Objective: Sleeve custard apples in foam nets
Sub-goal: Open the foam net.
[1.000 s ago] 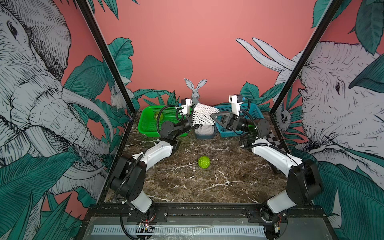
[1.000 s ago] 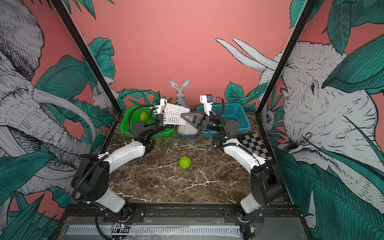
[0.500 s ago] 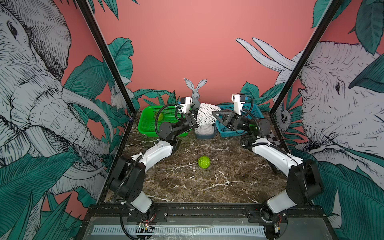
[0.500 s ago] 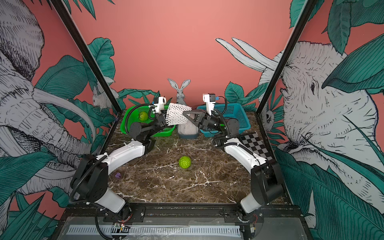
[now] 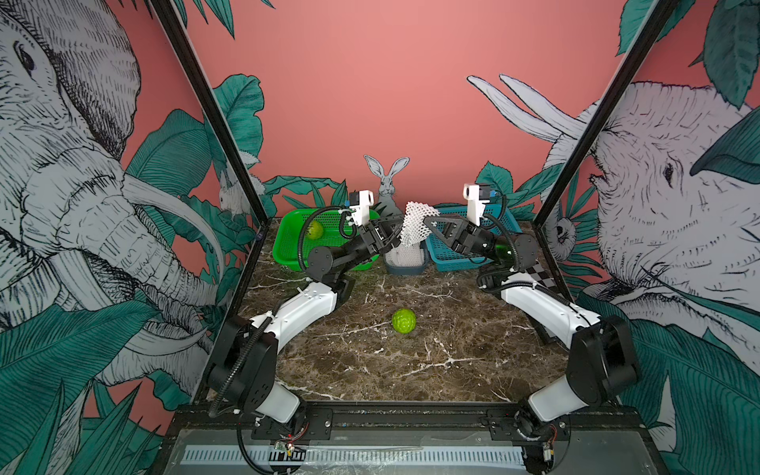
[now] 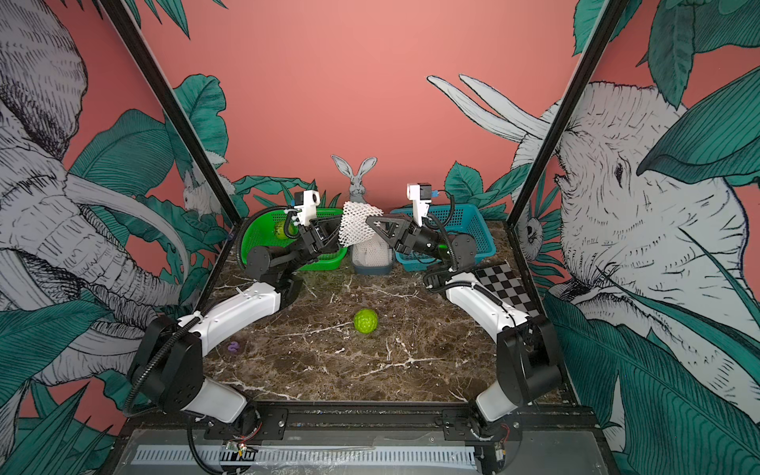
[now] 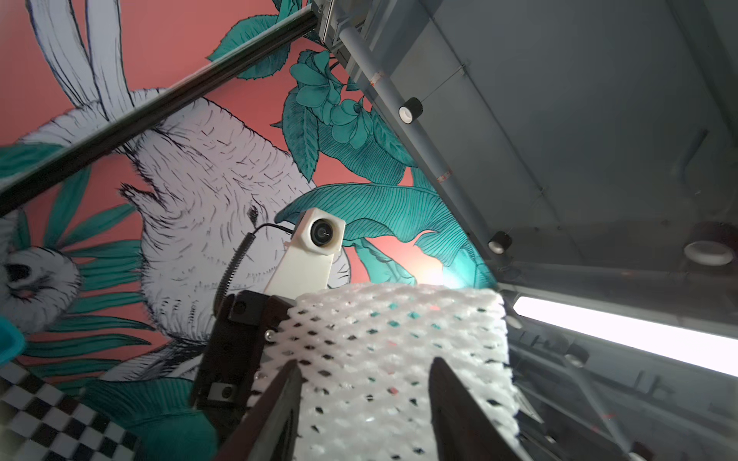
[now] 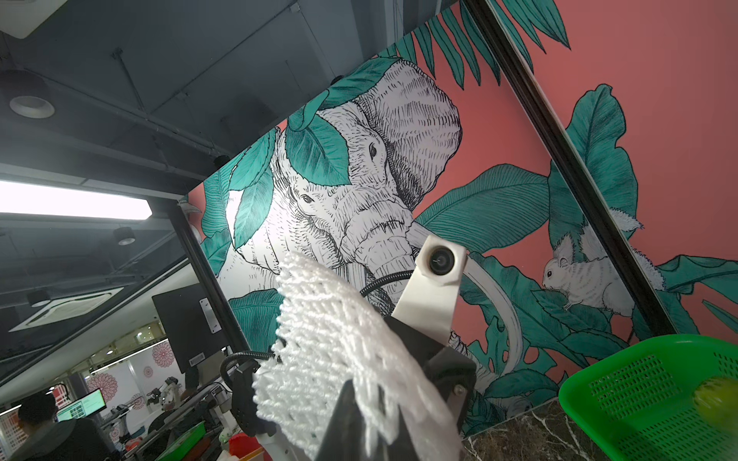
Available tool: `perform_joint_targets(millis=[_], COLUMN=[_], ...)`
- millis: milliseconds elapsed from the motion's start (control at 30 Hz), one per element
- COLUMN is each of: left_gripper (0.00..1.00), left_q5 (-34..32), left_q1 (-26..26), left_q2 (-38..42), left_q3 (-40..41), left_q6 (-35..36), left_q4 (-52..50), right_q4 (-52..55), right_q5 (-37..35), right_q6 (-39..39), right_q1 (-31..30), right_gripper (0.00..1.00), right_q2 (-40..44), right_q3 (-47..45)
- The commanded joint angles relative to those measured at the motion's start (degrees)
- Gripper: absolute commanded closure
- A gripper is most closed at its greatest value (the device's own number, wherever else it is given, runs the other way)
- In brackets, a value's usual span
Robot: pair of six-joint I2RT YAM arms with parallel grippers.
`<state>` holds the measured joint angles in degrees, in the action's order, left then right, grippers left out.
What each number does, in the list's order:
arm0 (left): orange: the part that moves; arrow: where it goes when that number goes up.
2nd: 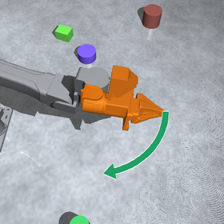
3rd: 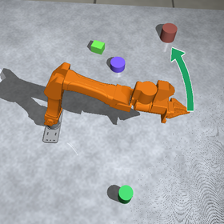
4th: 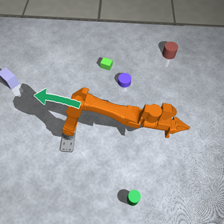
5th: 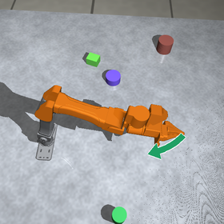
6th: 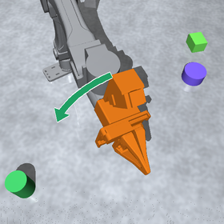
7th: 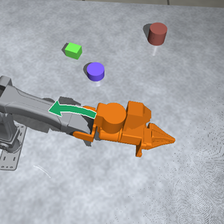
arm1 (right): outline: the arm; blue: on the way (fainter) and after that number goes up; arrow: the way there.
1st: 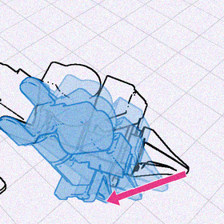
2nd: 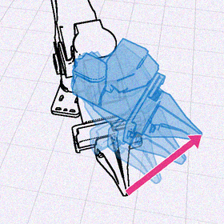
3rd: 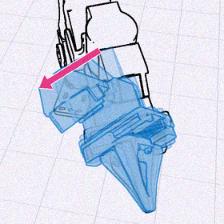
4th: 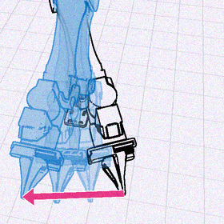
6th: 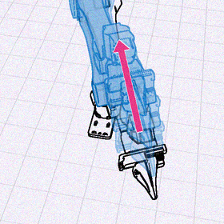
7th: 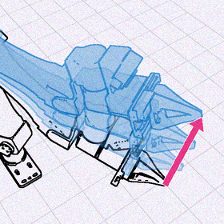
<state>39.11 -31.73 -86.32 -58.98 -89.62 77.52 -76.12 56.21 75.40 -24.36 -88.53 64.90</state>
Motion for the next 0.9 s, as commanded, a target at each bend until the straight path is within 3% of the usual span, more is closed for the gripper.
perform_joint_targets(millis=[0, 300, 600, 867], left_gripper=[0.25, 0.20, 0.16, 0.24], left_q5=[-0.81, 1.16, 1.70, 1.86], left_q1=[0.00, -0.60, -0.97, -1.06], left_q2=[0.88, -1.48, -0.62, 1.48], left_q3=[0.92, -4.92, -4.01, -2.90], left_q6=[-1.23, -2.02, -1.72, -1.30], left_q4=[2.90, 2.88, 2.89, 2.91], right_q4=[-4.91, -4.87, -4.92, -4.89], right_q5=[-0.96, -1.60, -1.70, -3.81], right_q6=[1.00, 1.56, 1.41, 1.03], right_q1=[-0.17, -1.85, -3.46, -2.27], right_gripper=[0.88, 0.88, 0.87, 0.87], right_q2=[1.74, 0.81, -1.95, -2.76], right_q3=[0.22, 4.49, 5.79, 5.69])
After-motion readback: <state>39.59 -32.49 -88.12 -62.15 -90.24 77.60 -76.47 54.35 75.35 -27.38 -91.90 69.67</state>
